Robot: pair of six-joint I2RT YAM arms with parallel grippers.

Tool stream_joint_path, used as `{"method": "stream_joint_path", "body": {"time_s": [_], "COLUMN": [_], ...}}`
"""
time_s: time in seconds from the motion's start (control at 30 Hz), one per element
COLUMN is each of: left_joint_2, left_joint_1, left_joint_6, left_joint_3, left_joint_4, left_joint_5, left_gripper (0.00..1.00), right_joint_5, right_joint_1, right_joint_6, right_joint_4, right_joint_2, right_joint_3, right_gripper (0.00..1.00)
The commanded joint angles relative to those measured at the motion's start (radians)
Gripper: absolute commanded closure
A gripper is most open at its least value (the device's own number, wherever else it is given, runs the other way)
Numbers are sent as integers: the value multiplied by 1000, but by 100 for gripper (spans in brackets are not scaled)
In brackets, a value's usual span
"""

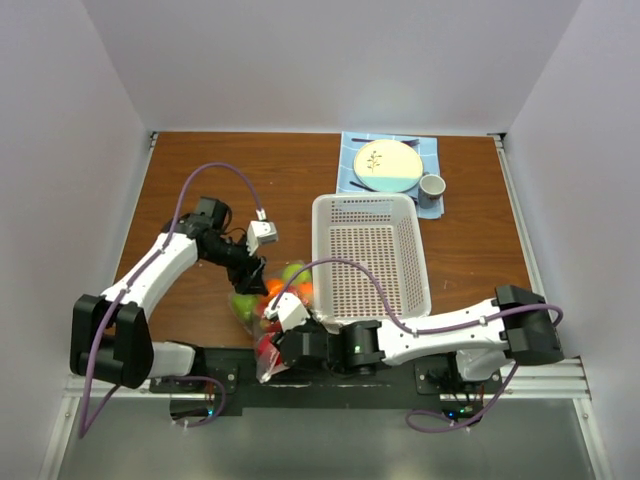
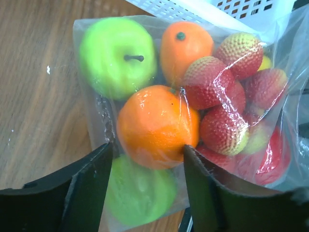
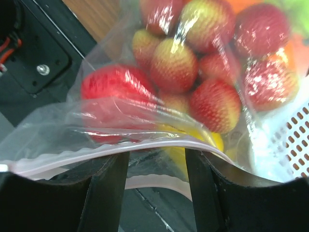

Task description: Open the zip-top bag and remove the fake food

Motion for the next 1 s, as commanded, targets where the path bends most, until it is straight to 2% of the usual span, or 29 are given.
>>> {"method": "stream_joint_path", "body": {"time_s": [0.0,0.07,0.13,0.17,0.2,0.33,0.43,0.53,0.77,0.87,0.93,0.97], "left_joint_2": [7,-5,-16,-19,-22,5,73,102,84,84,82,80], "left_joint_1": [-1,7,37,53,74,351,503,583,576,568,568,568], "left_joint_6": [43,59,77,88,102,245,347,399,421,416,427,428], "left_joint_3": [-10,3,10,13,18,35,73,108,119,124,119,116], "left_joint_4": [35,26,22,21,21,18,-48,-103,-168,-174,-171,-168], "left_joint_5": [-115,-153,-189,-204,-221,-253,-253,-241,-164,-170,-193,-203], "left_gripper": [43,58,73,92,100,100,100,100,100,100,100,100], "right_joint_5": [72,91,115,128,134,158,146,119,62,82,100,106], "right_joint_1": [16,16,16,16,16,11,-4,-27,-87,-92,-93,-96], "right_joint_6": [35,32,29,28,25,-14,-21,-35,-161,-217,-238,-248], "right_joint_4": [2,3,-3,-11,-12,8,17,49,175,169,166,169], "right_joint_2": [38,56,70,88,94,133,162,174,205,199,168,132], "right_joint_3": [42,48,65,71,86,116,134,120,137,192,200,196], "right_gripper": [45,45,39,37,33,24,22,21,21,22,28,39]}}
